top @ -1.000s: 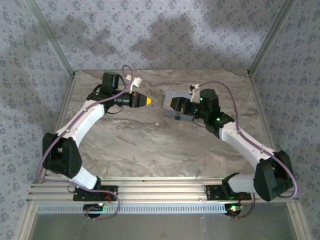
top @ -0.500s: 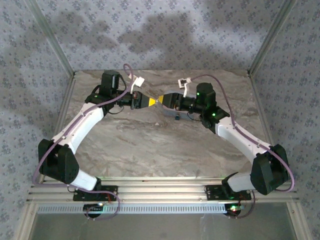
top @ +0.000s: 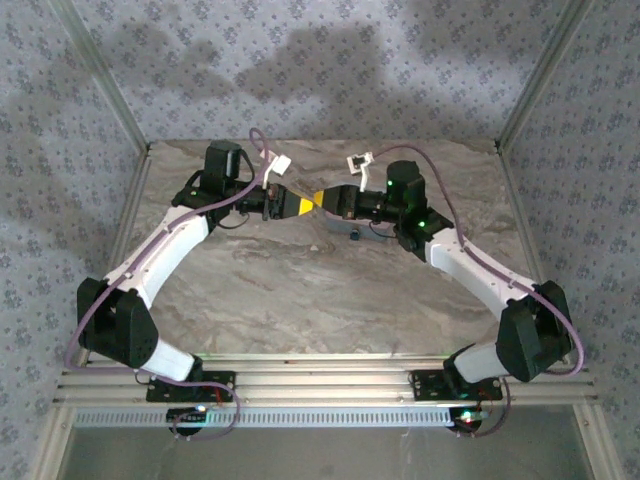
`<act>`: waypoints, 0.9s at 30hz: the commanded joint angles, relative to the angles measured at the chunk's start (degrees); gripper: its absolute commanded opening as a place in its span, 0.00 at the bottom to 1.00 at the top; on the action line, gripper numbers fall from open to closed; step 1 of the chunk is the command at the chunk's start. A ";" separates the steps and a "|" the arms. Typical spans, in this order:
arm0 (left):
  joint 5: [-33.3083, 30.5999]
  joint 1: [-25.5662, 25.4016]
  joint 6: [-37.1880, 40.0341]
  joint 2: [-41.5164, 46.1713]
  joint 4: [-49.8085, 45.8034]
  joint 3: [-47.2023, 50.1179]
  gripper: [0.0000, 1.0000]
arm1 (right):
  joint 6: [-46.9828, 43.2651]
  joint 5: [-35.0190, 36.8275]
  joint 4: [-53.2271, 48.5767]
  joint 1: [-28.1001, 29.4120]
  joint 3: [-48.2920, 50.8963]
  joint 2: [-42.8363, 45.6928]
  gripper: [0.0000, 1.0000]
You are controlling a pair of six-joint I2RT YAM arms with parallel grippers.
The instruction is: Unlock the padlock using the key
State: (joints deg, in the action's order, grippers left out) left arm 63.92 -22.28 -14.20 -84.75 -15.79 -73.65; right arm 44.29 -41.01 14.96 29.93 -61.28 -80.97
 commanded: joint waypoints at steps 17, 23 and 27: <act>-40.93 -8.73 15.77 14.98 24.09 17.64 0.54 | -2.98 45.83 -51.61 8.11 -23.93 -1.48 0.00; -42.63 -13.01 20.54 13.69 29.75 19.51 0.56 | -0.56 47.49 -51.35 10.35 -24.86 -1.51 0.00; -42.52 -15.20 23.27 12.53 33.71 20.69 0.56 | 0.82 48.09 -51.70 10.85 -24.86 -1.30 0.00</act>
State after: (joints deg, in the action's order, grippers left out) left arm 22.57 -36.16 4.69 -71.55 11.25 -53.30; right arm 42.89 4.19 -34.59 40.36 -84.49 -82.04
